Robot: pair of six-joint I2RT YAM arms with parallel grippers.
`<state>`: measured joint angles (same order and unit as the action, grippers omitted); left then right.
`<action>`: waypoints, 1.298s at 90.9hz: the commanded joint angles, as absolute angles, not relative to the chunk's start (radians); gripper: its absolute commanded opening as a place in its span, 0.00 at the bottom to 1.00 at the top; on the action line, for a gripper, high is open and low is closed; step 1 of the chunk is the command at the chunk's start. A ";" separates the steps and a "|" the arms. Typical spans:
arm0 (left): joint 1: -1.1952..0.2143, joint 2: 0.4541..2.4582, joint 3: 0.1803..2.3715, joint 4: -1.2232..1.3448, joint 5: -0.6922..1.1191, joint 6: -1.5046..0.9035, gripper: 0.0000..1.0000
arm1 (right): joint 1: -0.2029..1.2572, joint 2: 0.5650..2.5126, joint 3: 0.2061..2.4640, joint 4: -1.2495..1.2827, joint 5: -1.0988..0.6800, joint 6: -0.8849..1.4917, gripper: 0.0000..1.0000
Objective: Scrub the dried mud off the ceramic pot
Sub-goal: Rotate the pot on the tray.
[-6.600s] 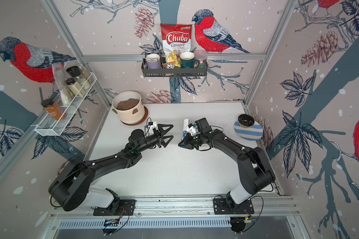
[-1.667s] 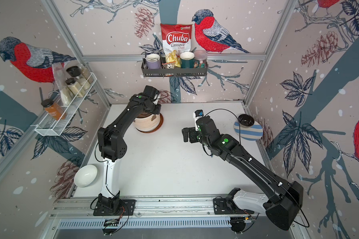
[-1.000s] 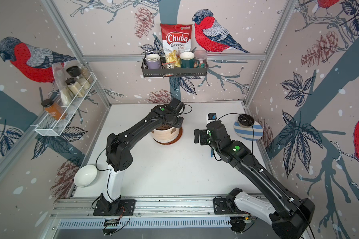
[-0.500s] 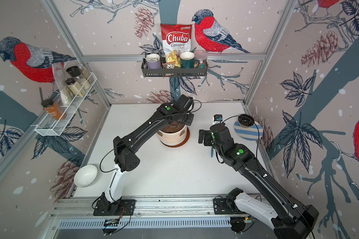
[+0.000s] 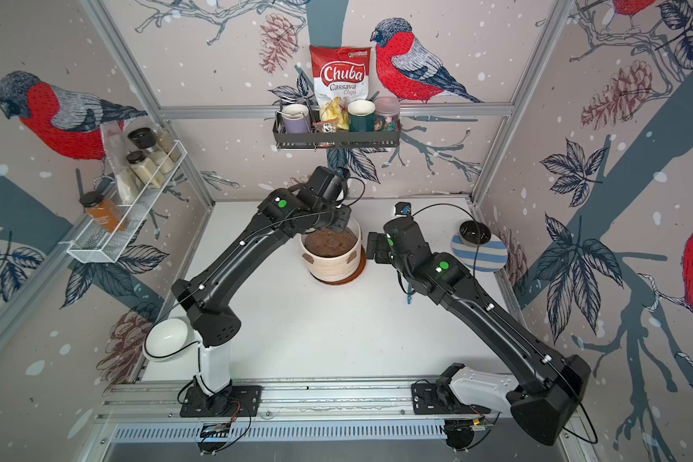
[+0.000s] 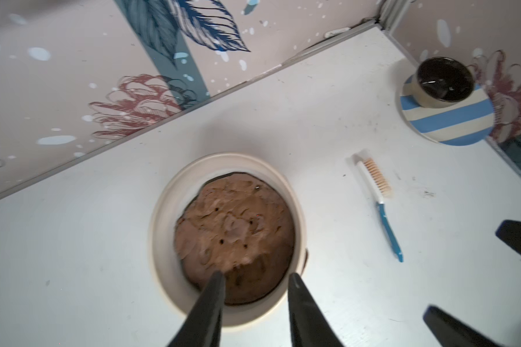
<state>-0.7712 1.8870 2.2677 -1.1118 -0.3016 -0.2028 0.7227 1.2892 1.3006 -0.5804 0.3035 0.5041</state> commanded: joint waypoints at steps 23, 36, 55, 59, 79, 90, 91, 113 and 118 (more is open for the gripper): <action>-0.552 1.453 1.685 -1.099 -0.152 -0.202 0.99 | 0.703 1.604 1.508 -0.666 0.255 0.728 0.87; -0.529 1.283 1.452 -1.009 -0.053 -0.124 0.99 | 0.683 1.708 1.554 -0.662 0.229 0.727 0.79; -0.528 1.171 1.271 -0.894 -0.016 -0.084 0.99 | 0.686 1.787 1.613 -0.692 0.288 0.723 0.61; -0.528 1.162 1.259 -0.869 -0.020 -0.099 0.98 | 0.691 1.805 1.624 -0.718 0.301 0.726 0.58; -0.529 1.101 1.065 -0.633 0.178 0.008 0.98 | 0.693 1.844 1.629 -0.734 0.306 0.726 0.39; -0.529 1.048 0.956 -0.500 0.208 0.045 0.99 | 0.676 1.873 1.687 -0.778 0.301 0.680 0.29; -0.529 1.042 0.949 -0.489 0.207 0.046 0.99 | 0.675 1.875 1.693 -0.786 0.301 0.677 0.28; -0.529 0.933 0.815 -0.330 0.209 0.081 0.99 | 0.607 1.907 1.755 -0.899 0.232 0.504 0.19; -0.529 0.922 0.800 -0.313 0.206 0.091 0.99 | 0.588 1.911 1.753 -0.901 0.212 0.477 0.13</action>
<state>-0.5316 0.9409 0.8276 -0.4324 0.1905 0.0532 0.6178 1.9049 1.7550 -0.7959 0.2031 0.5854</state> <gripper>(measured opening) 0.986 0.189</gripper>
